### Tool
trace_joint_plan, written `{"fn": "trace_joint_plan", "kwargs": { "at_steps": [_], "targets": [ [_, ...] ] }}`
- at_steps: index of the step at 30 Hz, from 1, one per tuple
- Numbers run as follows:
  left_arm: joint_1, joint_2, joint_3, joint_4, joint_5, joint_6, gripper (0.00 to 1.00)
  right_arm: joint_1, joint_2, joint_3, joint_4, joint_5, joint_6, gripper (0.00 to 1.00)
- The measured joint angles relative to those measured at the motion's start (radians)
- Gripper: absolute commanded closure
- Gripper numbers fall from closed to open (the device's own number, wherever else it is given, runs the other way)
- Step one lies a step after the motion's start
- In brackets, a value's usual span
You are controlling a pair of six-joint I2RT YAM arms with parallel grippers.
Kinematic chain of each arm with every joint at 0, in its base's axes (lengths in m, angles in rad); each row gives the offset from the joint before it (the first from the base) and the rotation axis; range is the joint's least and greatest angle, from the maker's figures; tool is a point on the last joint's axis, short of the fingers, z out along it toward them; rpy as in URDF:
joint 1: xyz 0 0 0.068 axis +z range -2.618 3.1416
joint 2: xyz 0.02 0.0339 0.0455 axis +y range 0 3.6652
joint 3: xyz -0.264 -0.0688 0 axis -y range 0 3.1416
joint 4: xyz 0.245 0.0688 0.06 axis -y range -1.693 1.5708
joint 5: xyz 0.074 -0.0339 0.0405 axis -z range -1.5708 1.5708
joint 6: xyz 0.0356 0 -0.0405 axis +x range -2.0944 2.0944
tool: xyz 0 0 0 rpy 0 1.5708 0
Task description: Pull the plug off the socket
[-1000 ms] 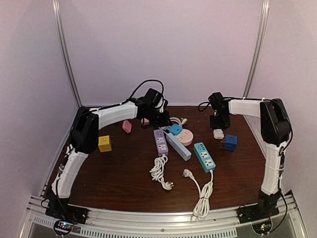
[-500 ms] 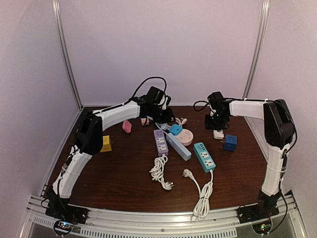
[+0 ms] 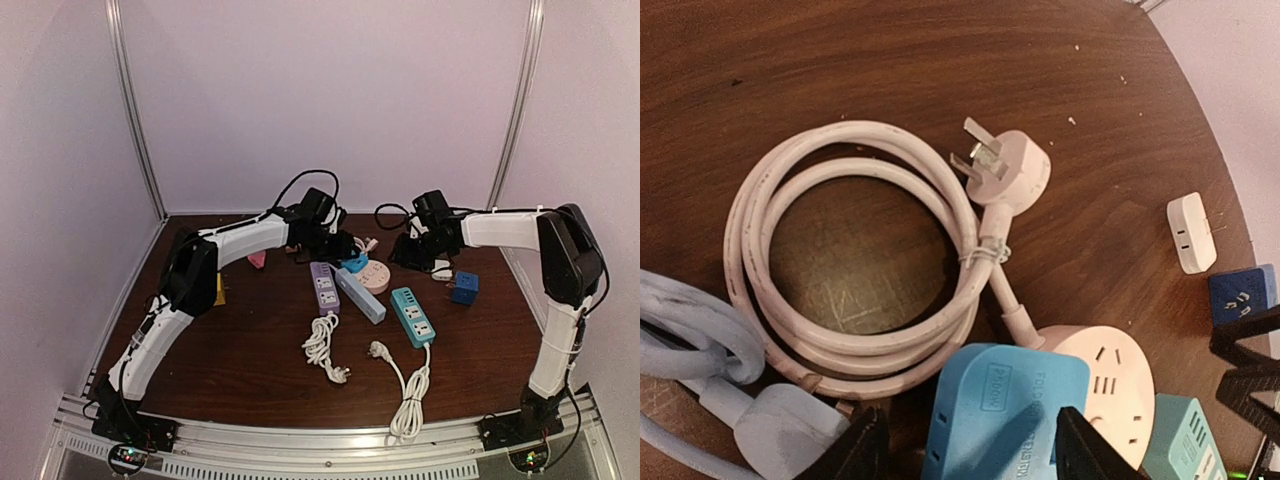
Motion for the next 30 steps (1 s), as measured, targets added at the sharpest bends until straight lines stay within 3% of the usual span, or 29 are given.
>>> {"fn": "trace_joint_plan", "kwargs": {
  "at_steps": [14, 30],
  "targets": [
    [-0.002, -0.031, -0.137, 0.144, 0.132, -0.126, 0.59, 0.073, -0.06, -0.146, 0.063, -0.04, 0.013, 0.6],
    [-0.036, -0.103, -0.219, 0.204, 0.156, -0.188, 0.69, 0.061, -0.025, -0.114, 0.154, -0.049, 0.089, 0.62]
  ]
}}
